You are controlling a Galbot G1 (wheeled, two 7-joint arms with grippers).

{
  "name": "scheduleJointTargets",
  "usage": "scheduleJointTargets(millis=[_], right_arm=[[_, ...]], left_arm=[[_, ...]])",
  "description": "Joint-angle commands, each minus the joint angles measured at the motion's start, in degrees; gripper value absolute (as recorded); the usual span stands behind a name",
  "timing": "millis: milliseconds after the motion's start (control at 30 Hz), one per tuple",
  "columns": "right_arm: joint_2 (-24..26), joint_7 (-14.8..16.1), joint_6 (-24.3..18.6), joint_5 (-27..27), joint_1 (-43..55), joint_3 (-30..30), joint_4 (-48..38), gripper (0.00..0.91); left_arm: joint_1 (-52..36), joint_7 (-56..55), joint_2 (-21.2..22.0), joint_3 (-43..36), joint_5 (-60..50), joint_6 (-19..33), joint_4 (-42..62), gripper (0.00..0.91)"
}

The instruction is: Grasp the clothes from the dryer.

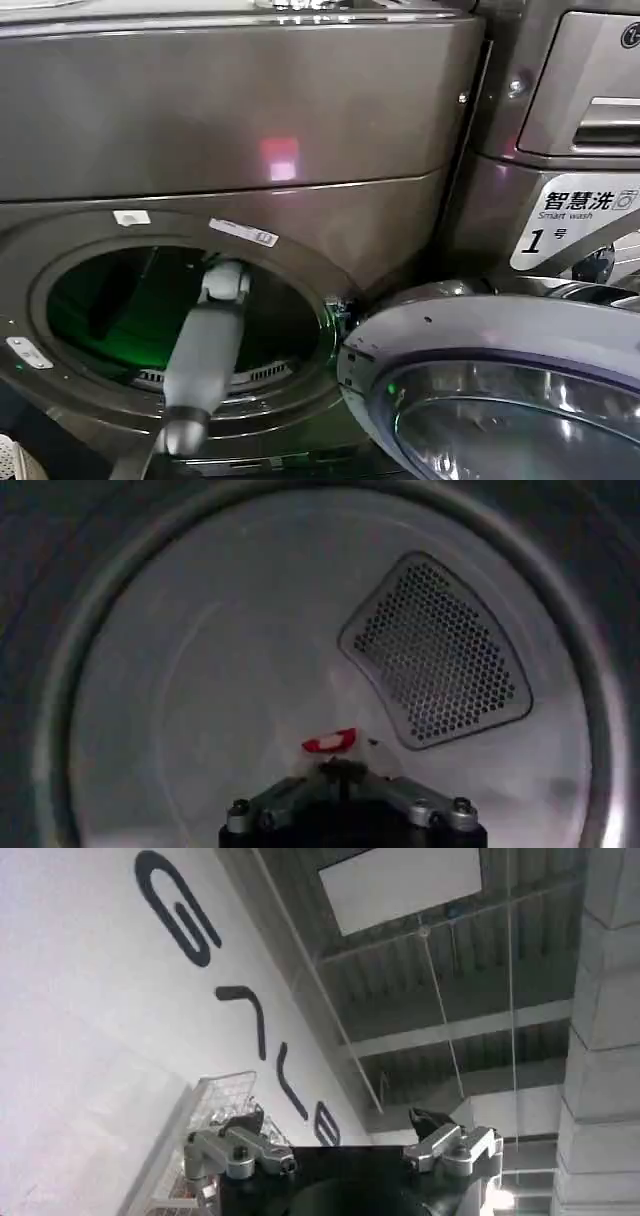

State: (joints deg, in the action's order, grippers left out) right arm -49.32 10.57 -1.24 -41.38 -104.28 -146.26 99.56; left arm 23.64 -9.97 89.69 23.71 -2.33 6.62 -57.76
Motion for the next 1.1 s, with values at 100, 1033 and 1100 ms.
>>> scheduleJointTargets(millis=[100,1033,1100], right_arm=[[0.3,-2.8,0.8,-1.4,-1.1,-1.5,-1.1,0.907],[0.5,-1.1,1.2,-2.0,-2.0,-3.4,-0.2,0.907],[0.5,-1.0,1.3,-2.0,-2.2,-3.5,0.1,0.907]], left_arm=[[2.6,-2.6,0.6,1.0,-0.4,0.5,-2.1,0.000],[0.6,5.0,-0.8,1.3,-1.0,-1.0,0.0,0.000],[0.5,5.3,-0.8,1.5,-1.2,-0.9,0.1,0.000]])
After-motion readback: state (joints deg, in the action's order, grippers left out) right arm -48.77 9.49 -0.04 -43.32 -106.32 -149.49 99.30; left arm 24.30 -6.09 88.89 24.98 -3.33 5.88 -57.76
